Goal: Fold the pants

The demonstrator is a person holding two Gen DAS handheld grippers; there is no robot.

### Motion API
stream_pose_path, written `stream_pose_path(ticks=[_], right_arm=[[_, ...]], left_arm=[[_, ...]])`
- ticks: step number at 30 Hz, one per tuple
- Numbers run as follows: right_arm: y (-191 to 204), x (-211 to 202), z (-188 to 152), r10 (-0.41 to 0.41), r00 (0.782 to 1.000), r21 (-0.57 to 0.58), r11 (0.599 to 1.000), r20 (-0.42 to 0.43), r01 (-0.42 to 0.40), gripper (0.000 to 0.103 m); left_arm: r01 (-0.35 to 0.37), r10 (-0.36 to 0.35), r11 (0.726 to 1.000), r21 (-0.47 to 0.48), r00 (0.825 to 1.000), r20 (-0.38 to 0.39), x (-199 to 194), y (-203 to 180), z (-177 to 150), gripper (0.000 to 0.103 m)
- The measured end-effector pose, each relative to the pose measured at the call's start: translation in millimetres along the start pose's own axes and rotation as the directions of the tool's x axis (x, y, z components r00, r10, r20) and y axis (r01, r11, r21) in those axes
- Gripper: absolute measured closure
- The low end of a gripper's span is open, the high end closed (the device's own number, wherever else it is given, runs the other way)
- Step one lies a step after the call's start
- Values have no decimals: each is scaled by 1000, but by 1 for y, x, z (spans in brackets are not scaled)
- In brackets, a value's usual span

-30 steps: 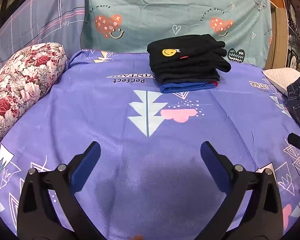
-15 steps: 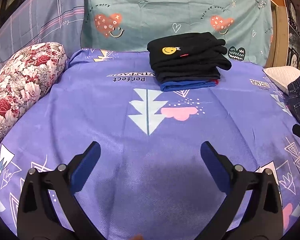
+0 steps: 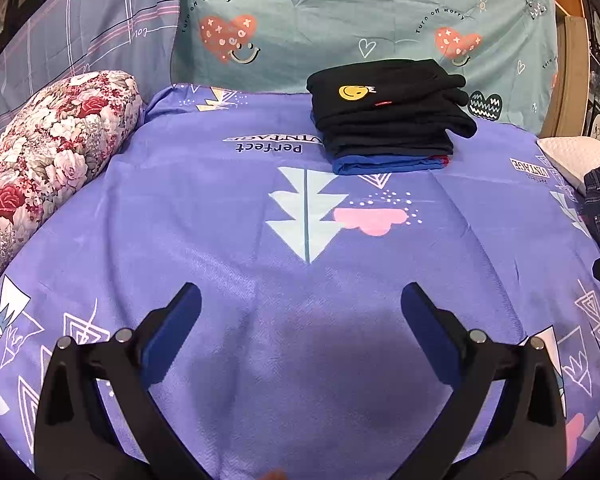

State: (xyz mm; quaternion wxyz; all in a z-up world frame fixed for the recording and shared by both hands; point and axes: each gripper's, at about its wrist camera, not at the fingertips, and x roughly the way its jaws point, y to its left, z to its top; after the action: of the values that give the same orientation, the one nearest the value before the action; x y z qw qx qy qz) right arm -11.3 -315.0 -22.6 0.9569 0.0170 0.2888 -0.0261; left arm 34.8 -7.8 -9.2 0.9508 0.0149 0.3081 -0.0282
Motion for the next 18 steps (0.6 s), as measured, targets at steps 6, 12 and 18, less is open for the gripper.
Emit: stream_pose_path(ticks=[6,12,18], right_arm=[[0,1,0,2,1000,-2,1000,-1,-2,1],[0,2,0,3,1000,0,1000,-1,-3,1],[-1,3,0,5,1000,4,1000,-7,-5,1]], left_arm=[[-4,4,1000,-10,1000,-6,2,2,1,2],[22,-21,1000,-18,999,36,-3,5,1,2],[0,0,1000,2,999,47,-6,1,1,2]])
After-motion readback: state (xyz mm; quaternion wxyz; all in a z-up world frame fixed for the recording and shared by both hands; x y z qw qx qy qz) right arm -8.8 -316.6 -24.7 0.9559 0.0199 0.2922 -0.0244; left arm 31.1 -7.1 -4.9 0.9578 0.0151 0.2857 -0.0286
